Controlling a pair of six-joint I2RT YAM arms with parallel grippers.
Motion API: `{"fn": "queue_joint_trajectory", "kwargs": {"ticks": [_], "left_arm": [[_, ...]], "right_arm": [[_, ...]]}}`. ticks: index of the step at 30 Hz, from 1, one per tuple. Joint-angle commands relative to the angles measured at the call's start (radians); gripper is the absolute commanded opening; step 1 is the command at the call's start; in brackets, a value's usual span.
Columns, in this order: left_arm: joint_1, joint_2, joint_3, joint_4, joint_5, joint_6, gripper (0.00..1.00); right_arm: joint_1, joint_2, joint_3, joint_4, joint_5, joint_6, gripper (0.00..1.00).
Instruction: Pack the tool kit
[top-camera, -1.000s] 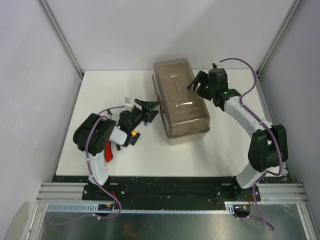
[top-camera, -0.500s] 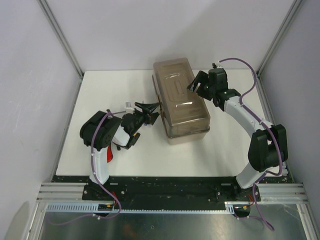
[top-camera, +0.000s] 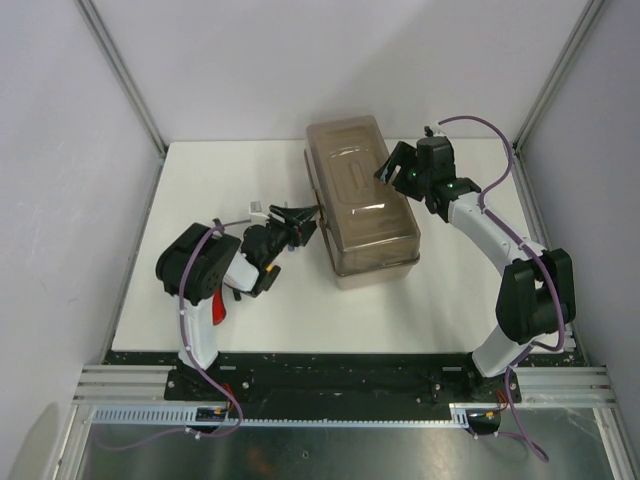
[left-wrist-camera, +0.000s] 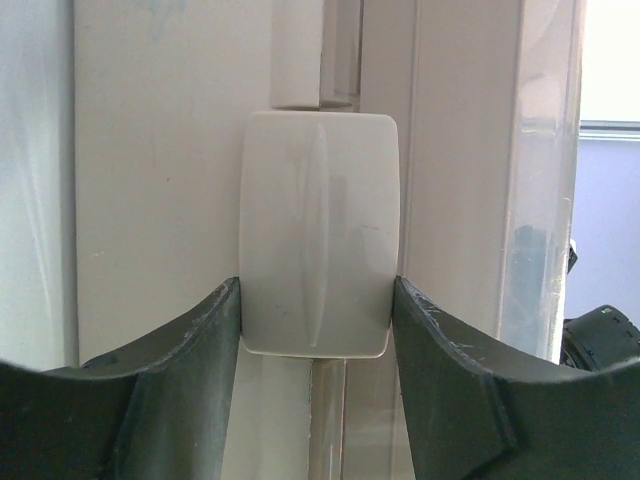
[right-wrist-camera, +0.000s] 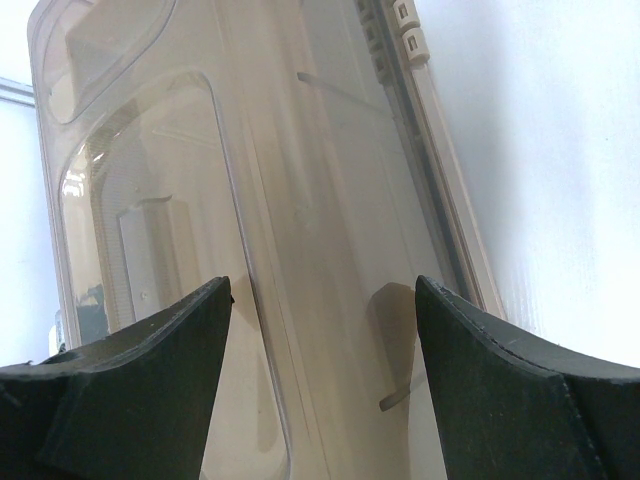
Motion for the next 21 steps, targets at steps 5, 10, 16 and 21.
{"fn": "queue_joint_trajectory", "kwargs": {"ticks": [5,10,16,21], "left_arm": [[-0.063,-0.053,0.035,0.332,0.166,0.1,0.13],[-0.056,-0.057,0.024,0.332,0.17,0.113,0.01],[-0.05,-0.089,0.017,0.326,0.167,0.154,0.0],[-0.045,-0.113,-0.004,0.289,0.158,0.175,0.0]], "right_arm": [[0.109,0.053,-0.027,-0.084,-0.206,0.057,0.75],[0.109,0.053,-0.027,-0.085,-0.204,0.057,0.75],[0.108,0.054,-0.027,-0.086,-0.202,0.054,0.75],[0.107,0.055,-0.028,-0.085,-0.201,0.054,0.75]]}}
